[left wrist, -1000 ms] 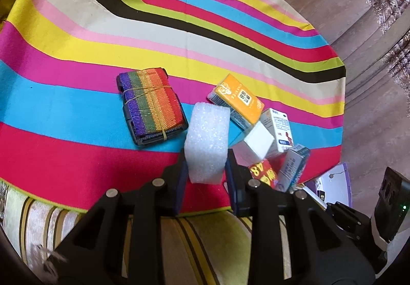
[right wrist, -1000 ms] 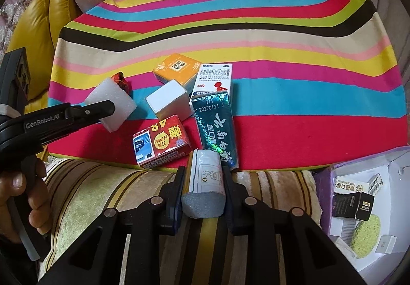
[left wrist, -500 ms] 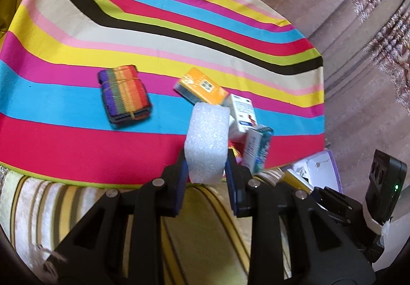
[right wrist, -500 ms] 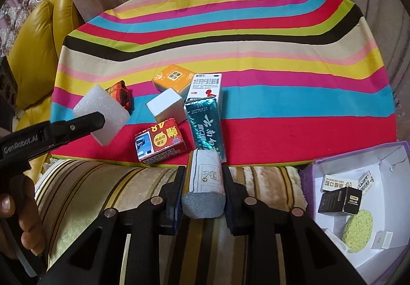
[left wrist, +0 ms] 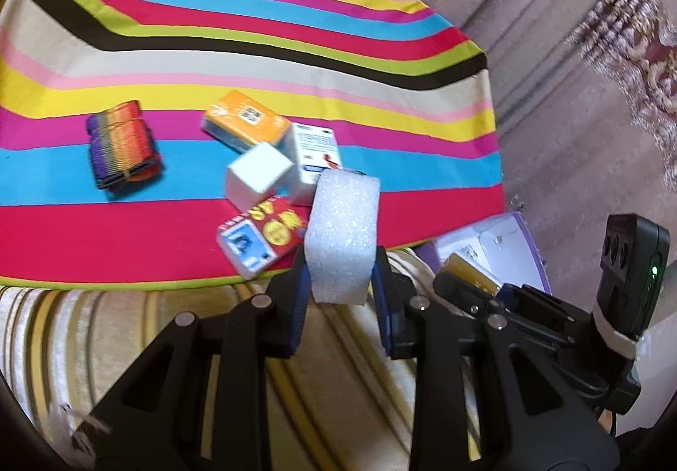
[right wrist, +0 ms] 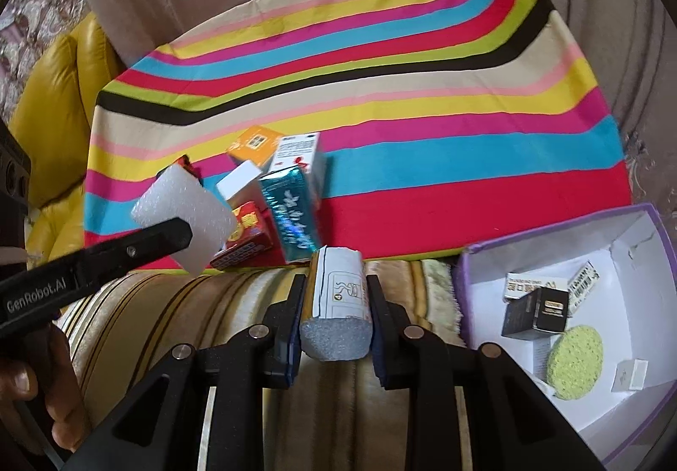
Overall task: Organize objects
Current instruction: 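Carry the foam block and grey-white roll to the purple-rimmed box and release them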
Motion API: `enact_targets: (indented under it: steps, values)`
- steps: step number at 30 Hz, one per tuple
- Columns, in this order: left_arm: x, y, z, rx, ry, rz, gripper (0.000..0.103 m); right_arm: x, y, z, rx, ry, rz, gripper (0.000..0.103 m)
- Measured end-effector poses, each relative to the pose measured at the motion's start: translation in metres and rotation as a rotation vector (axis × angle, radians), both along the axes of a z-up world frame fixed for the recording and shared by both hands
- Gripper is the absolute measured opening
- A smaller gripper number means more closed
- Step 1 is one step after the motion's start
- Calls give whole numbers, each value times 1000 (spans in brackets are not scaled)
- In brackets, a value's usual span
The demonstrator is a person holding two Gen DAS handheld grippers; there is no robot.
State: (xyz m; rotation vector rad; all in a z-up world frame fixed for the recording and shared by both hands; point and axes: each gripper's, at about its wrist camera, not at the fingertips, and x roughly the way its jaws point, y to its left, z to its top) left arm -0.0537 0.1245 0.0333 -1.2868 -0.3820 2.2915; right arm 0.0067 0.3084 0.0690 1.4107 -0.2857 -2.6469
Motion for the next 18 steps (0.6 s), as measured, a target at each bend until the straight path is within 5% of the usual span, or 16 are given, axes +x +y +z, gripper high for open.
enact_targets:
  steps: [18]
  values:
    - [14,77,-1,14,-1,-183,32,26,104,-8,6,-10,-241,27]
